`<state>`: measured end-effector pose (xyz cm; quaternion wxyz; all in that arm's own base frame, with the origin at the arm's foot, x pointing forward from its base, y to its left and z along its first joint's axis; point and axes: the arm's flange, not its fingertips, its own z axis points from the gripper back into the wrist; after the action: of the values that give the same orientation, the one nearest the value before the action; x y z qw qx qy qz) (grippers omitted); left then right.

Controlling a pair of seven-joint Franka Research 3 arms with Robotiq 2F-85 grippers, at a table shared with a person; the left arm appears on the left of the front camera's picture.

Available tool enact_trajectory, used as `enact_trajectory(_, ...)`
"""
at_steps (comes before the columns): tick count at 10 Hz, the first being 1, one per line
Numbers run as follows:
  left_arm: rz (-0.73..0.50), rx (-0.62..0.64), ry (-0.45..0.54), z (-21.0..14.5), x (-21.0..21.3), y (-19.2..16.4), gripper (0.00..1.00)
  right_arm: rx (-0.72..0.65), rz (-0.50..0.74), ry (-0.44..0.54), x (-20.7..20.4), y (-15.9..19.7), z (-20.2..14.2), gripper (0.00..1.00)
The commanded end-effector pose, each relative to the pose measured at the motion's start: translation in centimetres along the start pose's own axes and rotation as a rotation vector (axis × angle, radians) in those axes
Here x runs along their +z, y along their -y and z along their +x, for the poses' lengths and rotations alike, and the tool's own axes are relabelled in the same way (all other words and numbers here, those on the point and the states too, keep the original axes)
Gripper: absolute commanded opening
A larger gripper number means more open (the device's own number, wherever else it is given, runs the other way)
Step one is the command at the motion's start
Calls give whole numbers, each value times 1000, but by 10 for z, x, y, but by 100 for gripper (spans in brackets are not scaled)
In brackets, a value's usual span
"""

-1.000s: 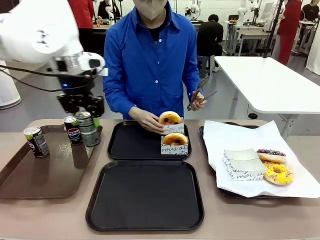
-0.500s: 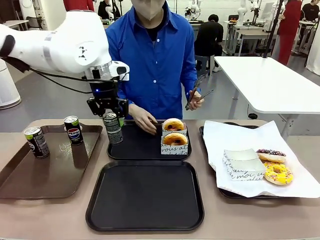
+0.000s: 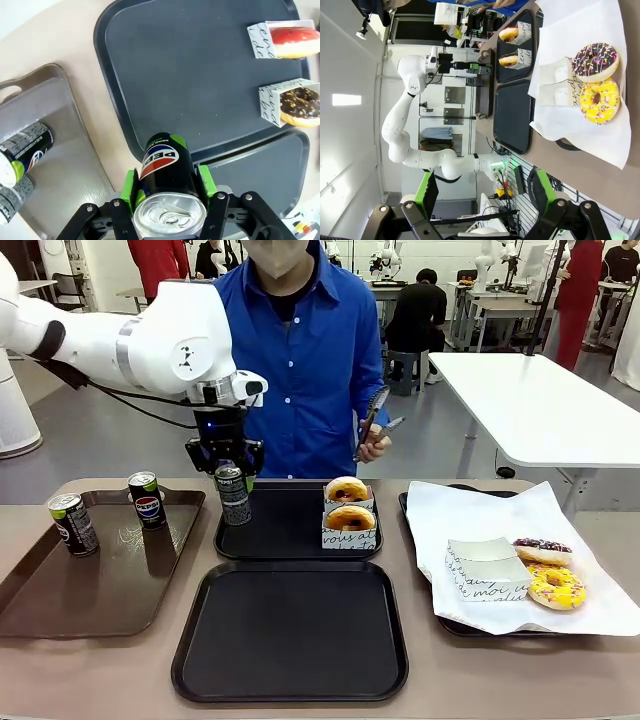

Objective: Set up donuts and drinks on trays.
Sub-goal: Pick up one Pepsi coke and place it on the Flat Tray.

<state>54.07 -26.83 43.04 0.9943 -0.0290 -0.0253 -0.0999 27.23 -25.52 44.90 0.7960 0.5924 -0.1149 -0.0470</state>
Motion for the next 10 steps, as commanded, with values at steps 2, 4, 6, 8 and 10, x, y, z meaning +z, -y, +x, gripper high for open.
enact_trajectory(2,40,9,11,20,-29,5,59,3,10,2,1,-1,-1,100)
enact_trajectory(4,65,17,14,21,-47,2,59,3,10,2,1,-1,-1,100)
enact_trajectory(6,76,-8,36,13,-55,0,65,3,10,2,1,-1,-1,100)
enact_trajectory(8,74,-29,48,5,-44,4,100,3,10,2,1,-1,-1,100)
enact_trajectory(10,55,-22,48,-14,-27,4,87,3,10,2,1,-1,-1,100)
